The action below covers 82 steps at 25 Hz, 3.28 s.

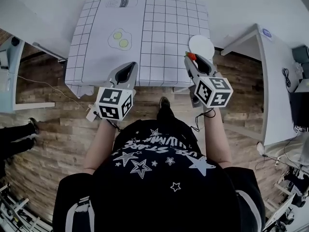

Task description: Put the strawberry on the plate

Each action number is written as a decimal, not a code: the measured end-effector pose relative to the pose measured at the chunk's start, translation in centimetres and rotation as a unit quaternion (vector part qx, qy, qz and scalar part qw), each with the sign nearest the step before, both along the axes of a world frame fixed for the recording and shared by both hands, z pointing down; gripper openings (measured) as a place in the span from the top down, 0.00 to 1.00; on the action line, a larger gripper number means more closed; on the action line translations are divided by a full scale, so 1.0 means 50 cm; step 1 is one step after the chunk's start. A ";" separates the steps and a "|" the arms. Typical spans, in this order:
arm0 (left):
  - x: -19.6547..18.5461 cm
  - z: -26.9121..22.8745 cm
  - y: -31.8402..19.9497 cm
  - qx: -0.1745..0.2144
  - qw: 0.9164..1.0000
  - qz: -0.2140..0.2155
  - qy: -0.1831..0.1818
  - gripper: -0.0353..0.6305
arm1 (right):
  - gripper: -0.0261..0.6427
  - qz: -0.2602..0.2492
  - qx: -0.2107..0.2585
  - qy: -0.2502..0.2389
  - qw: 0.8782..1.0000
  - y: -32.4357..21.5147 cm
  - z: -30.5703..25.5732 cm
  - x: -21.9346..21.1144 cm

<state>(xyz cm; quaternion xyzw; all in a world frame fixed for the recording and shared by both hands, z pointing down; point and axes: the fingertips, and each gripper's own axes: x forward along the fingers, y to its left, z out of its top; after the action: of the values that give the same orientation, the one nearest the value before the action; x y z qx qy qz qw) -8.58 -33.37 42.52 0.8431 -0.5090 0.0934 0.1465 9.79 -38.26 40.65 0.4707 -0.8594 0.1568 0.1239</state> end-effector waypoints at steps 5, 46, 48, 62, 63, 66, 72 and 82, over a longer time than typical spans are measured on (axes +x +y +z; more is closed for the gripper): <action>0.045 -0.001 -0.084 -0.003 1.000 -0.014 -0.007 0.93 | 0.75 -0.006 0.000 -0.009 1.000 -0.098 0.004 0.050; 0.240 0.118 -0.247 -0.065 0.996 -0.041 -0.048 0.93 | 0.75 -0.029 -0.131 0.106 0.985 -0.293 0.320 0.254; 0.233 0.117 -0.242 -0.065 0.996 -0.042 -0.049 0.93 | 0.75 -0.026 -0.131 0.113 0.985 -0.296 0.325 0.251; 0.198 0.115 -0.211 -0.069 0.995 -0.044 -0.050 0.93 | 0.75 -0.015 -0.152 0.137 0.979 -0.291 0.352 0.239; 0.195 0.115 -0.208 -0.068 0.995 -0.044 -0.050 0.93 | 0.75 -0.012 -0.150 0.139 0.979 -0.290 0.349 0.240; 0.184 0.112 -0.197 -0.066 0.996 -0.042 -0.049 0.93 | 0.74 -0.005 -0.140 0.132 0.981 -0.288 0.332 0.240; 0.139 0.085 -0.164 -0.045 0.997 -0.045 -0.049 0.93 | 0.74 0.018 -0.102 0.093 0.990 -0.283 0.269 0.238; 0.015 0.067 -0.039 -0.040 0.997 -0.066 -0.025 0.93 | 0.75 0.046 -0.013 0.042 0.998 -0.194 0.124 0.139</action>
<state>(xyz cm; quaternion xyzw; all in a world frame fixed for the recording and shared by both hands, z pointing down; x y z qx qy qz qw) -7.82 -35.31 45.86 0.7986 -0.5626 0.1254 0.1731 16.75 -47.94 46.86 0.5142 -0.8288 0.1533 0.1585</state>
